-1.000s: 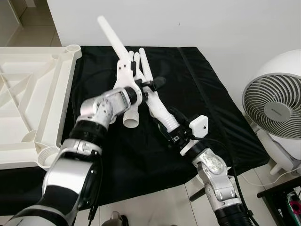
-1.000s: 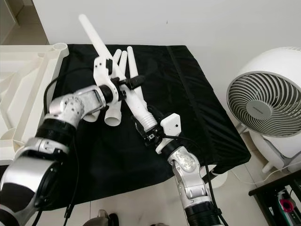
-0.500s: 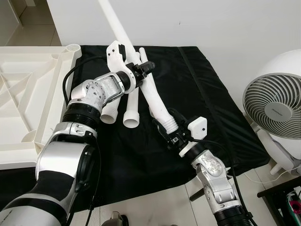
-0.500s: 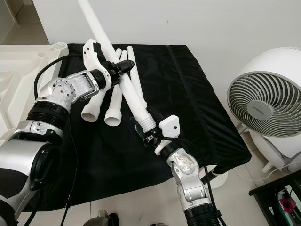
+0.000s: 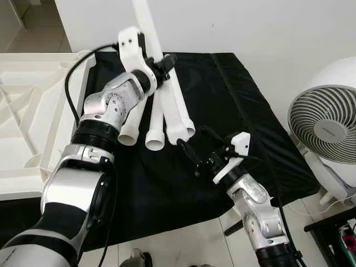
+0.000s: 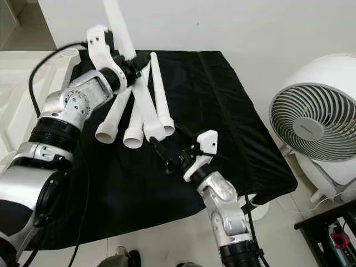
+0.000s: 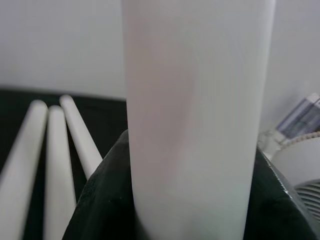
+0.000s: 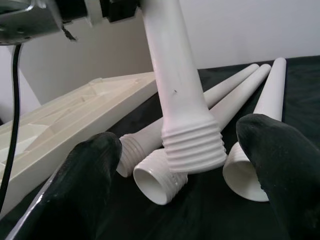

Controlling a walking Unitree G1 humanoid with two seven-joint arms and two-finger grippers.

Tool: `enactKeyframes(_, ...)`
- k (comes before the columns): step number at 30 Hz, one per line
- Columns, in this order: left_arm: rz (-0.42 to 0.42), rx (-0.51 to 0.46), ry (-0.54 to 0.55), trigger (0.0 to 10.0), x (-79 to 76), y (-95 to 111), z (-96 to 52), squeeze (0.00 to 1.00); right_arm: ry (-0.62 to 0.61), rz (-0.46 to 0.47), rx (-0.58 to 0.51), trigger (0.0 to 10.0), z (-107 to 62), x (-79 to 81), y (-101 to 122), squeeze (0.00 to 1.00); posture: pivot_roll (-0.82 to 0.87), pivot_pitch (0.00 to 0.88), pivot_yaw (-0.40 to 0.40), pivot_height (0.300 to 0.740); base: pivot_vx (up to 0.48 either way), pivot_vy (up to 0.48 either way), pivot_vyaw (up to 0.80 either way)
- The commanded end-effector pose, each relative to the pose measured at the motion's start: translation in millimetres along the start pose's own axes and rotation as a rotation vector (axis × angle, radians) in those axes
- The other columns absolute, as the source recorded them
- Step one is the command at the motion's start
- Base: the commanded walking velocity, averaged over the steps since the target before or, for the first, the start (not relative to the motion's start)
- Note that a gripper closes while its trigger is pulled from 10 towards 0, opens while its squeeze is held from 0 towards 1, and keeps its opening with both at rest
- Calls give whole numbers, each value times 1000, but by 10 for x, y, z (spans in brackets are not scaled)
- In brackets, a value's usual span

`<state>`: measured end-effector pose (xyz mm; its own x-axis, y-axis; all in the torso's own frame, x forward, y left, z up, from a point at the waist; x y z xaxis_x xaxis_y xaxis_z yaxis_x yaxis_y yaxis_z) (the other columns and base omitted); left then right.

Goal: Building children table

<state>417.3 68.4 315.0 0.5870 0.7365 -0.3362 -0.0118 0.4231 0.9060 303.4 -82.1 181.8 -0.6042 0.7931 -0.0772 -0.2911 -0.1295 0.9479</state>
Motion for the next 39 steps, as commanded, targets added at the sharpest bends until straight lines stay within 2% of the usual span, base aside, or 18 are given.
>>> enactKeyframes(1,107,-24,-141,10000,-211,-1,-17,0,-8,11,16,10000,49,-23,37,0,31,112,-29,740,0,0,0)
enactKeyframes(2,161,-58,-149,10000,-290,4,-43,0,-2,-38,39,10000,121,-46,54,0,31,110,-31,740,0,0,0)
enactKeyframes(4,161,-58,-149,10000,-290,4,-43,0,-2,-38,39,10000,121,-46,54,0,31,110,-31,740,0,0,0)
enactKeyframes(5,149,-65,-165,10000,-361,-32,-58,0,-11,-89,52,10000,195,-96,71,0,35,108,-34,740,0,0,0)
enactKeyframes(9,177,-67,-186,10000,-442,-72,-68,0,-10,-104,49,10000,250,-127,107,0,38,104,-40,740,0,0,0)
enactKeyframes(10,178,-76,-221,10000,-557,-102,-80,0,-12,-143,51,10000,323,-176,151,0,42,98,-46,740,0,0,0)
enactKeyframes(11,168,-76,-237,10000,-601,-115,-83,0,-16,-154,54,10000,351,-198,165,0,42,98,-46,740,0,0,0)
enactKeyframes(16,145,-81,-265,10000,-713,-179,-93,0,-19,-168,63,10000,433,-247,211,0,48,92,-51,740,0,0,0)
enactKeyframes(23,158,-93,-303,10000,-865,-236,-135,0,-15,-187,82,10000,569,-266,262,0,47,87,-49,740,0,0,0)
enactKeyframes(31,161,-100,-331,10000,-972,-238,-163,0,-16,-188,102,10000,639,-272,262,0,45,85,-47,740,0,0,0)
enactKeyframes(34,176,-107,-349,10000,-1039,-242,-177,0,-32,-201,141,10000,667,-296,232,0,45,85,-48,740,0,0,0)
enactKeyframes(35,176,-107,-353,10000,-1051,-243,-180,0,-36,-199,149,9137,669,-302,225,0,44,85,-48,740,0,0,0)
enactKeyframes(38,173,-107,-355,10000,-1060,-246,-187,0,-38,-194,154,9137,671,-306,222,0,44,85,-48,740,0,0,0)
enactKeyframes(39,178,-106,-358,10000,-1071,-251,-188,0,-48,-189,156,1725,674,-322,222,0,40,86,-48,740,0,0,0)
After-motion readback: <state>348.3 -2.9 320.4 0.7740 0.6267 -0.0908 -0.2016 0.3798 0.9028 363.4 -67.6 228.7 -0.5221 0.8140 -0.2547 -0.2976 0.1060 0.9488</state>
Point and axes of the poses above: a point about 5 cm out from each wrist's last joint towards the gripper, its own z axis pointing out of the wrist towards the gripper, its own y axis along the axis of the wrist's last joint, x = y × z, the point moved 3 cm from there along z, pointing out of the wrist towards the gripper, and after that the axes turned 7 degrees about -z, right-handed, at the moved point
